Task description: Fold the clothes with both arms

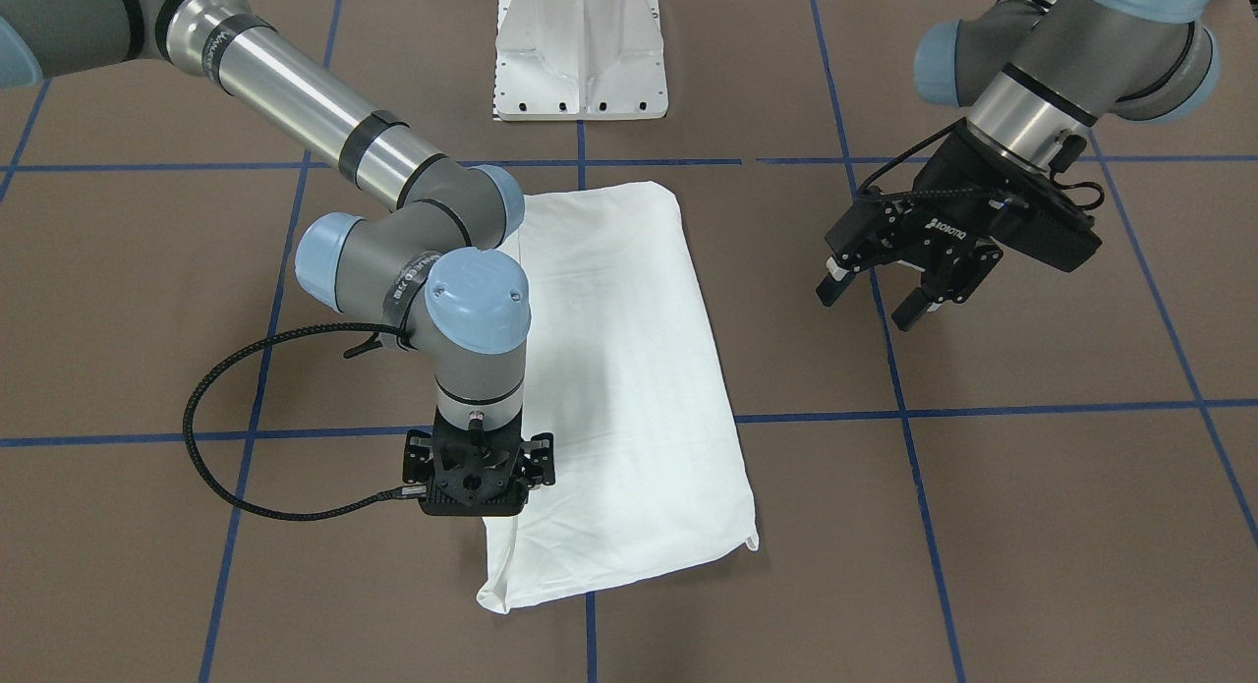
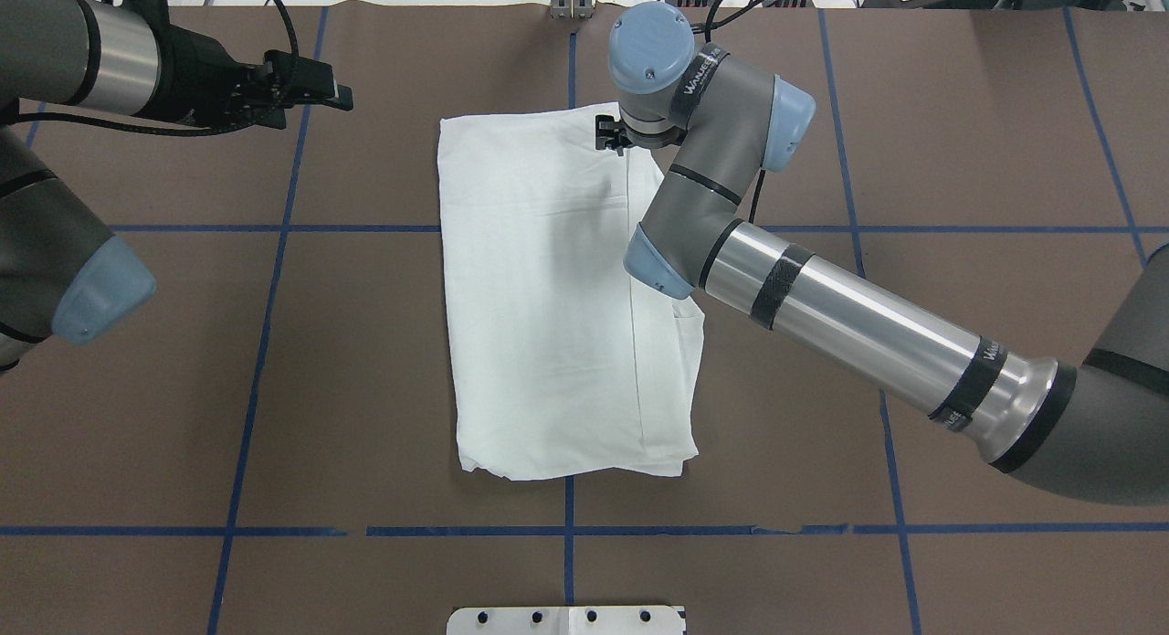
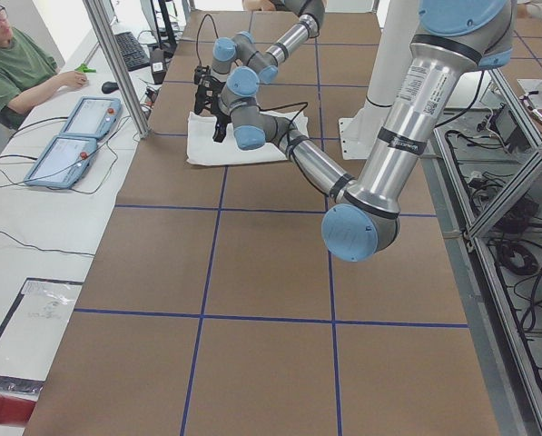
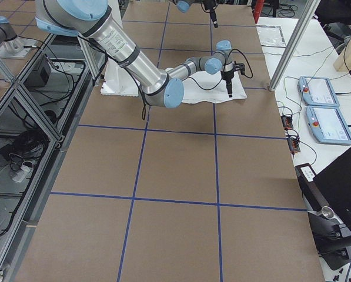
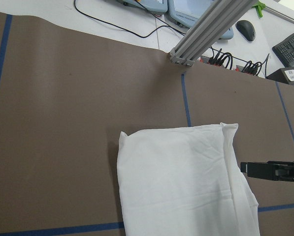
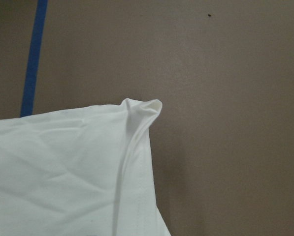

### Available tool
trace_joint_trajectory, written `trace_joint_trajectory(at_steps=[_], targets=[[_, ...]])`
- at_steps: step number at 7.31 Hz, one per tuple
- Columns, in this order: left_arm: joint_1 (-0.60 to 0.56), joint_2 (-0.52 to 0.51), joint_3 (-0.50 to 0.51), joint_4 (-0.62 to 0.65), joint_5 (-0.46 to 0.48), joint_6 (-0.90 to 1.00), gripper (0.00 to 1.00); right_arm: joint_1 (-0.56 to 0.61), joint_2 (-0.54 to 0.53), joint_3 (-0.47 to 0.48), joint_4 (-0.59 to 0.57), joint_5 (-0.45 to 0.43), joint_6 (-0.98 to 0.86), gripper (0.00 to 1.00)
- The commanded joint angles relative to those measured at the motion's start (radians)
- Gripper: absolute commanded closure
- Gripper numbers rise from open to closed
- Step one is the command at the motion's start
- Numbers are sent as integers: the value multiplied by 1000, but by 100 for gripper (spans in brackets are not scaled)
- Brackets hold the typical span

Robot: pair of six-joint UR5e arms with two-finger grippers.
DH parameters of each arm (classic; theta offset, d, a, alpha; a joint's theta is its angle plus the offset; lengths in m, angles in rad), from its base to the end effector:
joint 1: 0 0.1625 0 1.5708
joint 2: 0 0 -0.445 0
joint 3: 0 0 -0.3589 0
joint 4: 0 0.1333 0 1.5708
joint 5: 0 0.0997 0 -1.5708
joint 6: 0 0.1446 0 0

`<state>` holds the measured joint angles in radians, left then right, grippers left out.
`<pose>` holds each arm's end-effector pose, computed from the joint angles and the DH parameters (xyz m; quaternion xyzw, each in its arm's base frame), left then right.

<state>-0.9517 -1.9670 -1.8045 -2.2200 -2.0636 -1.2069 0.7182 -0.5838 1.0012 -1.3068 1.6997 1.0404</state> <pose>0.3026 -0.5364 0.3028 0.1990 0.5777 -0.0861 0.7869 -0.5775 -0.6570 0.3109 0.1457 -0.3060 0.0668 0.9384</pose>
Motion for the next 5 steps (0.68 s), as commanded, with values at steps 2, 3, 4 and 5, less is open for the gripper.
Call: trace_joint_trajectory(at_steps=[2,3,4,5], targets=[[1,-1,2,0,0,1,0,-17,25,-97,105,-61,-3,0],[4,-1,4,0,0,1,0,-20,30,-114,107,-80,-5,0],[4,-1,4,0,0,1,0,-20,30,-115,107,-81,-19,0],[4,-1,8,-1,0,1,0,-23,30,-119,107,-90,-26,0]])
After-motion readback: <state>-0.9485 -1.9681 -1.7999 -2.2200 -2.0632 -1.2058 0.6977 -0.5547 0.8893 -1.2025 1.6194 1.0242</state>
